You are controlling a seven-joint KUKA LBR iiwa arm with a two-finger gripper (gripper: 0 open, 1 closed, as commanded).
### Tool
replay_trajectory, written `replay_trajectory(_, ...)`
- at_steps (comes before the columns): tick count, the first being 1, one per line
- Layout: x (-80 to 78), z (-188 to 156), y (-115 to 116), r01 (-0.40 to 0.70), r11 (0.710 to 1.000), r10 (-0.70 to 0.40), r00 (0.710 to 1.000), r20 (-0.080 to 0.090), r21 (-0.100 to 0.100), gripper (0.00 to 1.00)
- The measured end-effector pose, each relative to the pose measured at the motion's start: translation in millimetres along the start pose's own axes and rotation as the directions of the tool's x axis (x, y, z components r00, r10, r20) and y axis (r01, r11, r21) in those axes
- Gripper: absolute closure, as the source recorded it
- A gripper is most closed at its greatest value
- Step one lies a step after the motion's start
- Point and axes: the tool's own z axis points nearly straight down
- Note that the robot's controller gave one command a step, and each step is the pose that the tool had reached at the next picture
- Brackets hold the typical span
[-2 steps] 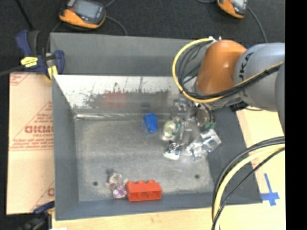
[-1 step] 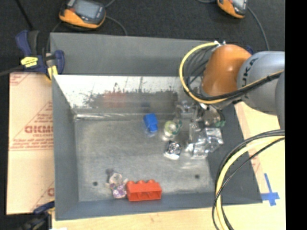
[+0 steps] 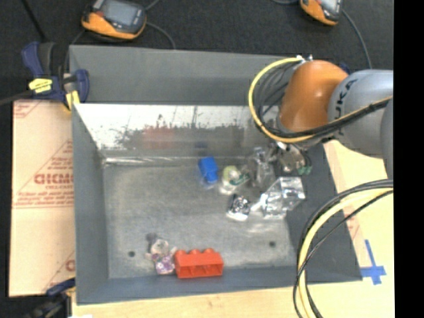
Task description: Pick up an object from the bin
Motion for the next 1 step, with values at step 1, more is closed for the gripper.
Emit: replay_trajectory(1, -9.9, 0.3, 36.9, 0.350, 0.937, -0.350, 0.937, -0.003, -0.001, 1.00)
